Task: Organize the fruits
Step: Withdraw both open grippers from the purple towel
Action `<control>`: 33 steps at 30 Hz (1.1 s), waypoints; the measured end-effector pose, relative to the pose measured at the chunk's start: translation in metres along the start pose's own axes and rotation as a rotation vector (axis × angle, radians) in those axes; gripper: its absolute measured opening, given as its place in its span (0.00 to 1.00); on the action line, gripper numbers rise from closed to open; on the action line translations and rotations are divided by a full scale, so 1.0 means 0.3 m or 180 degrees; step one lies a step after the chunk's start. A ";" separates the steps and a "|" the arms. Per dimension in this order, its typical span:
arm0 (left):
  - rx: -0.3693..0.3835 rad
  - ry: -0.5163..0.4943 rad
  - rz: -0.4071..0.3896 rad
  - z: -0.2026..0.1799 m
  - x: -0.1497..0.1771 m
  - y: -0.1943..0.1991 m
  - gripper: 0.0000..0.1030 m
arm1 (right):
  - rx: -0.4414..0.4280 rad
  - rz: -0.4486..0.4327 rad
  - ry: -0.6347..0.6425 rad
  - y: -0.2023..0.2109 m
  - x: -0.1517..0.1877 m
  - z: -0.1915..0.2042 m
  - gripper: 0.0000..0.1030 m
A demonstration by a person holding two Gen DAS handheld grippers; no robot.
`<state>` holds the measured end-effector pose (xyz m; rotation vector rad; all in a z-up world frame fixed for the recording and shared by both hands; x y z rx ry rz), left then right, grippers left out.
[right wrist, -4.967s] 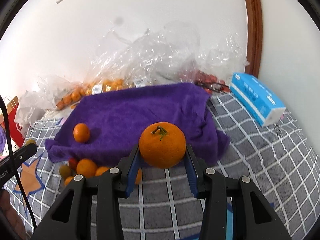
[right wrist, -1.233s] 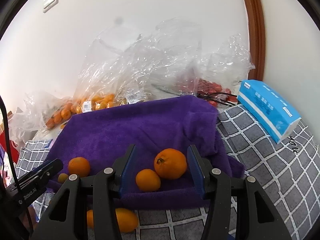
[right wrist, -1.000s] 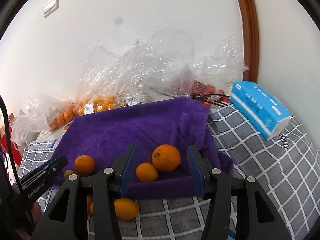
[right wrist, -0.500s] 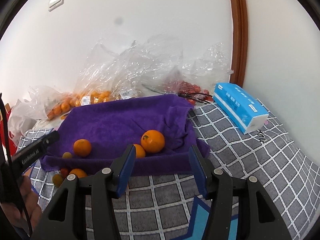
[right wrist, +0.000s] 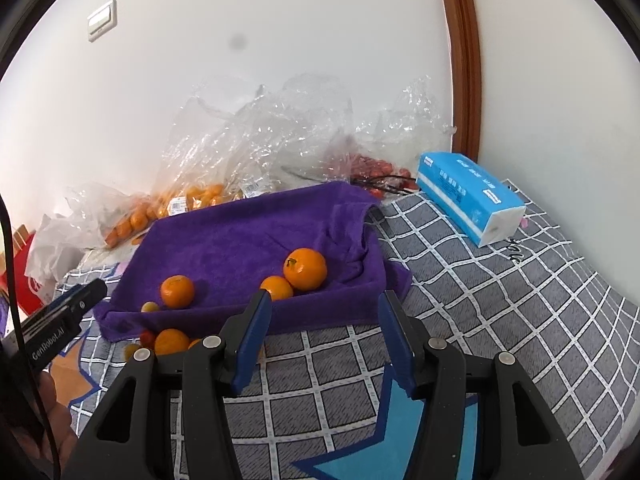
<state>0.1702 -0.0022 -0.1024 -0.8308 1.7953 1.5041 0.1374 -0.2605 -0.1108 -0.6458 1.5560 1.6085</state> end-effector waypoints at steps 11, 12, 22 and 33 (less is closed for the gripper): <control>-0.0226 0.0014 0.0079 0.078 0.052 0.065 0.40 | -0.0010 -0.0001 0.0064 0.066 0.037 0.018 0.53; -0.0241 0.0029 0.0093 0.091 0.057 0.067 0.40 | -0.0008 0.0009 0.0071 0.068 0.044 0.023 0.53; -0.0441 0.0097 0.0383 0.196 0.143 0.041 0.40 | -0.0098 0.0093 0.0166 0.057 0.111 0.061 0.53; -0.0636 -0.0040 0.0544 0.219 0.235 -0.014 0.40 | -0.0054 0.0147 0.0296 -0.003 0.144 0.063 0.53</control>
Point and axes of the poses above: each gripper's, at about its wrist camera, not at the fingertips, and y roughly against the way its jaws point, z to its left, x to its underside, the point moved 3 cm from there along -y, roughly the way its jaws point, and after that the axes turned 1 degree about x, right-handed, at the moved point
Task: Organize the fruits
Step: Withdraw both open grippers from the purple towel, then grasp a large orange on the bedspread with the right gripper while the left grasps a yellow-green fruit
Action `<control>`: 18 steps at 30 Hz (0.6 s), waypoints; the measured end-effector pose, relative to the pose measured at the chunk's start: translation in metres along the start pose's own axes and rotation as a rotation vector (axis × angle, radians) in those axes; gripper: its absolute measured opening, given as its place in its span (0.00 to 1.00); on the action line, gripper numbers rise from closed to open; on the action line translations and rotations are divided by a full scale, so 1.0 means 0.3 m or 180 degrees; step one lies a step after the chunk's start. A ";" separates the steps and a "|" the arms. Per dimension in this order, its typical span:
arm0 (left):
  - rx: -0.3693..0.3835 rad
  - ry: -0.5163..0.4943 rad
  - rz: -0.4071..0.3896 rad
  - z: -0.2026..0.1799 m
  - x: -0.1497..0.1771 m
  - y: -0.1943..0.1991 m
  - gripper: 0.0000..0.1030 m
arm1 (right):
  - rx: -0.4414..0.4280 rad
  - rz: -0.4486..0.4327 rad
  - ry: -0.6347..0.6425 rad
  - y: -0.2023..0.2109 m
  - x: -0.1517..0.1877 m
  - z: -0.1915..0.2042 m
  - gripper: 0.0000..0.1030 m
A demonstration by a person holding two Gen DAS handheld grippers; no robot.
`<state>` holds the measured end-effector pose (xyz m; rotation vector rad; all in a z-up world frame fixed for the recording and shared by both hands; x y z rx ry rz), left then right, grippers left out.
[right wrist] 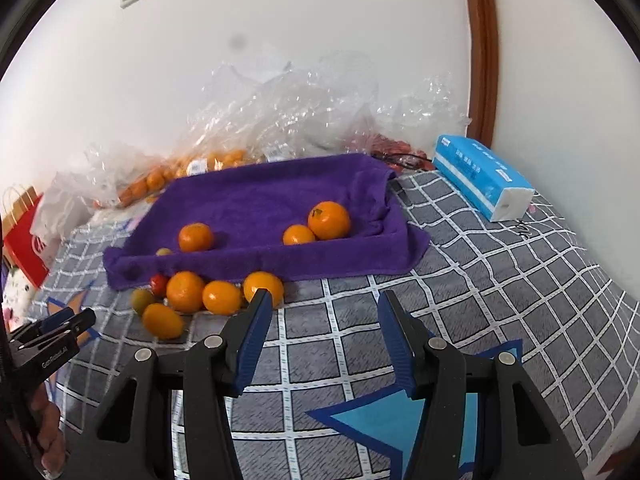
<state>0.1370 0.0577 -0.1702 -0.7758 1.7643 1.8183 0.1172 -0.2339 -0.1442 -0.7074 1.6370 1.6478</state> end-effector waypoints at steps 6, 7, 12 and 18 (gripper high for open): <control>0.0070 0.0055 0.0182 0.007 0.006 -0.034 0.40 | -0.0031 0.0026 -0.0130 -0.043 -0.005 -0.010 0.53; 0.0098 0.0086 0.0217 0.012 0.007 -0.042 0.40 | -0.0064 0.0057 -0.0181 -0.052 -0.007 -0.011 0.53; 0.0170 0.0166 0.0217 0.022 0.011 -0.041 0.40 | -0.0157 0.0113 -0.0128 -0.095 -0.007 0.004 0.51; 0.0439 0.0400 0.0148 0.058 0.018 -0.027 0.40 | -0.0188 0.0189 0.0024 -0.138 0.002 0.041 0.48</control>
Point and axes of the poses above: each gripper's, at about its wrist camera, not at the fingertips, and y roughly against the way its jaws point, z to its left, x to its underside, the point moved 3 cm from there along -y, roughly the way its jaws point, and after that the axes turned 1 degree about x, right-handed, at the moved point
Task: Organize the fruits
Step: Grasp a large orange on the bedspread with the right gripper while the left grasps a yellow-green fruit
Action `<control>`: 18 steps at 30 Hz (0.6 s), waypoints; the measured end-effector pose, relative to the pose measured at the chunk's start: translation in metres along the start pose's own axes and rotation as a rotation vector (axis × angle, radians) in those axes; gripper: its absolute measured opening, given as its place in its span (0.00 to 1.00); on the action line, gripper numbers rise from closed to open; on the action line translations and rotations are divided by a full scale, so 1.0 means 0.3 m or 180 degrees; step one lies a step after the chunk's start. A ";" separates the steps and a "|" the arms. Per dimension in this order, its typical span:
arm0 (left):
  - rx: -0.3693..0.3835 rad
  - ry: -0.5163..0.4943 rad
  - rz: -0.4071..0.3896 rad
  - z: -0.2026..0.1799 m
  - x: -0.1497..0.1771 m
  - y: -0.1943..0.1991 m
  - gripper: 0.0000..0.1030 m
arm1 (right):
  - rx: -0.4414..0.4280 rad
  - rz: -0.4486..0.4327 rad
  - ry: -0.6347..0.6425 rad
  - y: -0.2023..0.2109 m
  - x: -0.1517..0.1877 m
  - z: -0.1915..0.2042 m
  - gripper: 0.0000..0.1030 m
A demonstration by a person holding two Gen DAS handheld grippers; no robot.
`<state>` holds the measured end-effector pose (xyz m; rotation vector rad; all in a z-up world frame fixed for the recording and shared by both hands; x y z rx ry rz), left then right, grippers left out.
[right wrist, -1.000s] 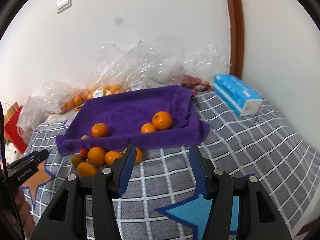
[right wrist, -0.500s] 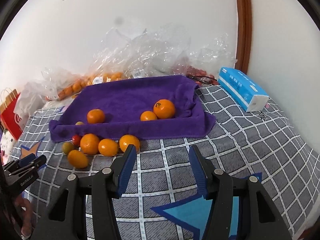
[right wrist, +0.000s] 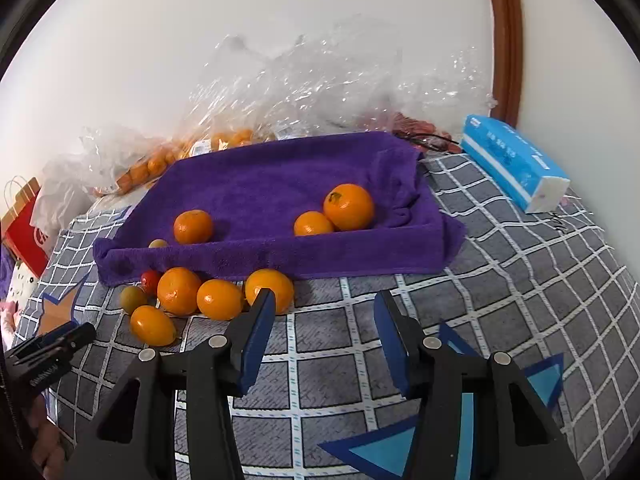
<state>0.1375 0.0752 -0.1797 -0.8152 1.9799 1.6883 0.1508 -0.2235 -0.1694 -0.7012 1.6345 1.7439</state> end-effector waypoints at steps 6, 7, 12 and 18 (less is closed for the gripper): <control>0.0131 0.0011 -0.0072 -0.002 0.002 0.014 0.40 | -0.0034 0.0139 0.0114 -0.078 0.020 0.028 0.37; 0.0130 0.0005 -0.0076 -0.002 0.002 0.015 0.40 | -0.0049 0.0185 0.0091 -0.093 0.020 0.026 0.37; 0.0184 -0.0003 -0.0069 -0.002 -0.001 0.012 0.40 | -0.0191 0.0274 -0.0053 -0.119 -0.010 0.013 0.37; 0.0212 0.0000 -0.0056 -0.002 -0.003 0.010 0.40 | -0.0300 0.0232 0.0110 -0.120 -0.037 0.059 0.36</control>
Point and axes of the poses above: each gripper's, at about its wrist camera, not at the fingertips, and y roughly against the way its jaws point, z to its left, x to its underside, the point moved 3 cm from there along -y, roughly the way its jaws point, and after that the axes turned 1 degree about x, right-handed, at the moved point
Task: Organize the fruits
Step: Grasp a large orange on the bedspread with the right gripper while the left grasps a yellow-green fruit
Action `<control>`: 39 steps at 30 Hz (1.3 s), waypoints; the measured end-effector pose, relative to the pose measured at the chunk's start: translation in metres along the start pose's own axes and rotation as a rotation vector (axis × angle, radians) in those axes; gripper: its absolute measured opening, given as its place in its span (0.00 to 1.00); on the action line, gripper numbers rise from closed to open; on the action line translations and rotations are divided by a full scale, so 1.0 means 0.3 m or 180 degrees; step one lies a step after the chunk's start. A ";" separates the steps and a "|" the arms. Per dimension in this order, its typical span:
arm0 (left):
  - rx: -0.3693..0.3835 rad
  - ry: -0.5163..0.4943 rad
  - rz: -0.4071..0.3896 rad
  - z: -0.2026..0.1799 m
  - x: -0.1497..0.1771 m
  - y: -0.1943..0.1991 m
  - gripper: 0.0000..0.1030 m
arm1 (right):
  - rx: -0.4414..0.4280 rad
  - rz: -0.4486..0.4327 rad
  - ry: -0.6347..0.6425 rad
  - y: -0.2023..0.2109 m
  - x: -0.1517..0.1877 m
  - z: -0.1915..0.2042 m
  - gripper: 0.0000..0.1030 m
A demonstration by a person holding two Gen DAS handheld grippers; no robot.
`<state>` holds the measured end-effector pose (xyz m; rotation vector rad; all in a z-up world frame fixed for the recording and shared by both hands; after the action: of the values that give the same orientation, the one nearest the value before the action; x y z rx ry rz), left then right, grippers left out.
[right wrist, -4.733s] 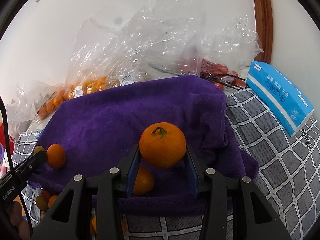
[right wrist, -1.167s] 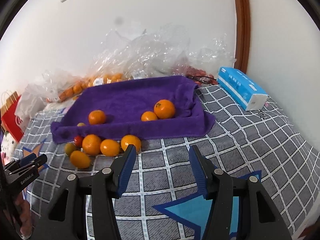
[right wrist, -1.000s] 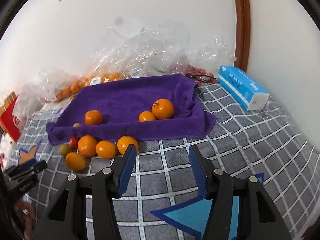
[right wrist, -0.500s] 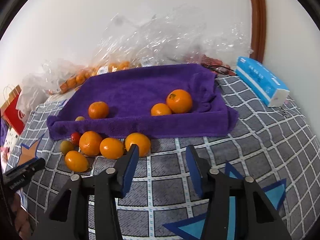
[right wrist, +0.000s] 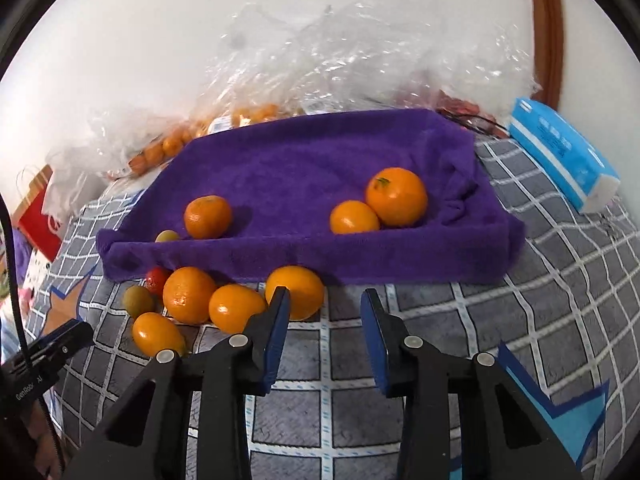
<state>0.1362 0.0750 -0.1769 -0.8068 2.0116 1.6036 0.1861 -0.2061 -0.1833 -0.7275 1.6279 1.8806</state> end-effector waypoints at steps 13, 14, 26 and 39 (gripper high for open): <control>0.0073 -0.0041 0.0030 -0.011 0.006 0.003 0.40 | -0.0202 0.0181 -0.0011 -0.063 -0.025 0.040 0.47; 0.0096 -0.0029 0.0035 -0.010 0.006 0.004 0.40 | -0.0247 0.0226 -0.0076 -0.072 -0.028 0.036 0.47; 0.0081 0.0097 0.0075 0.015 0.009 0.004 0.40 | -0.0363 0.0262 -0.0283 -0.057 -0.008 0.013 0.35; 0.0076 -0.0552 0.0249 -0.185 -0.048 -0.087 0.40 | -0.0012 0.0066 0.0253 0.003 0.078 -0.081 0.35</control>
<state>0.1655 0.0194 -0.1733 -0.5656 1.9563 1.6293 0.1701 -0.2290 -0.2021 -0.7993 1.6871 1.8916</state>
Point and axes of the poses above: each gripper's, at about its wrist camera, not at the fingertips, and y roughly against the way its jaws point, z to its left, x to its underside, the point moved 3 cm from there along -y, roughly the way its jaws point, and after that the axes turned 1 degree about x, right-handed, at the moved point
